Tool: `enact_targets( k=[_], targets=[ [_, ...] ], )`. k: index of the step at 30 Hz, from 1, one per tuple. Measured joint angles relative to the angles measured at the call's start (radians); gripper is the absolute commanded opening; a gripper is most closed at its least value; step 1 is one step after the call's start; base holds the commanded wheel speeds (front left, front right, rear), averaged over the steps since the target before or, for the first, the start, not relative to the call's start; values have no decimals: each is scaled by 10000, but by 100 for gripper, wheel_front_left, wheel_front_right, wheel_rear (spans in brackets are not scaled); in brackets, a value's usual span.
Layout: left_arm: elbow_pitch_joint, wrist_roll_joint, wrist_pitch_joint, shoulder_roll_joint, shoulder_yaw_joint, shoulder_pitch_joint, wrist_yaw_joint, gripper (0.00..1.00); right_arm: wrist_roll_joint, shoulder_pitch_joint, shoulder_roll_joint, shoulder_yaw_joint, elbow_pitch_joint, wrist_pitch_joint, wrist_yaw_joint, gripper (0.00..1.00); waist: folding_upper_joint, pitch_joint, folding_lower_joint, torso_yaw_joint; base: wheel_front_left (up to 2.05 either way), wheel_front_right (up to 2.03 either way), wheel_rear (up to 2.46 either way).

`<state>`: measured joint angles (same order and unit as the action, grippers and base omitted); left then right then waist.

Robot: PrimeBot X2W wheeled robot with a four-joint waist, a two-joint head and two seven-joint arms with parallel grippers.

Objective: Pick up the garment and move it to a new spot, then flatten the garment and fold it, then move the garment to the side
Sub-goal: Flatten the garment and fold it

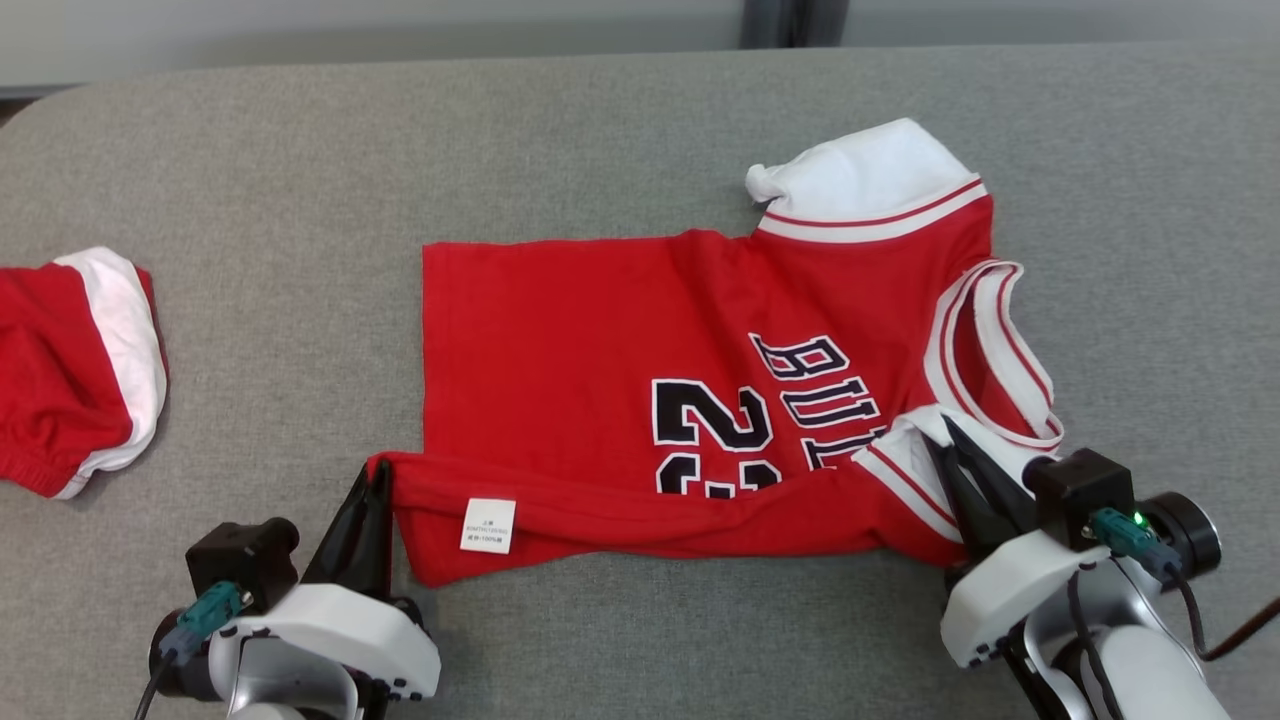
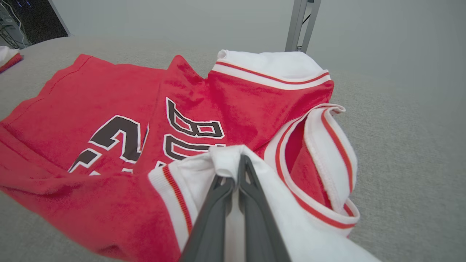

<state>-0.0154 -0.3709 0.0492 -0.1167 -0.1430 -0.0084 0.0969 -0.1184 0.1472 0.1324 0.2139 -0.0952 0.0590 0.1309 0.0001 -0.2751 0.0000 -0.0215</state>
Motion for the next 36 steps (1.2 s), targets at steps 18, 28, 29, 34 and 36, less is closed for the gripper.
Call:
enact_targets(
  k=[18, 28, 29, 34, 36],
  targets=[
    [-1237, -54, -2566, 301, -65, -989, -399, 100, -577, 843, -366, -100, -945, -2447, 0, 100, 0, -601, 0, -150, 0, 0, 0],
    [-224, 836, -3106, 420, 575, -732, -297, 100, -508, 49, -600, -936, 219, -3160, 0, 100, 0, -9, 0, -14, 0, 0, 0],
    [-107, 928, -3106, 437, 677, -568, -297, 100, -508, -105, -627, -1049, 276, -3164, 0, 100, 0, 88, 0, 7, 0, 0, 0],
    [31, 1177, -3106, 533, 966, 457, -395, 100, -508, -915, -690, -1453, 382, -3191, 0, 100, 0, 599, 0, 126, 0, 0, 0],
    [21, 1246, -3106, 566, 1032, 769, -445, 100, -508, -1215, -729, -1601, 405, -3191, -2, 100, 0, 784, 0, 171, 0, 0, 0]
  ],
)
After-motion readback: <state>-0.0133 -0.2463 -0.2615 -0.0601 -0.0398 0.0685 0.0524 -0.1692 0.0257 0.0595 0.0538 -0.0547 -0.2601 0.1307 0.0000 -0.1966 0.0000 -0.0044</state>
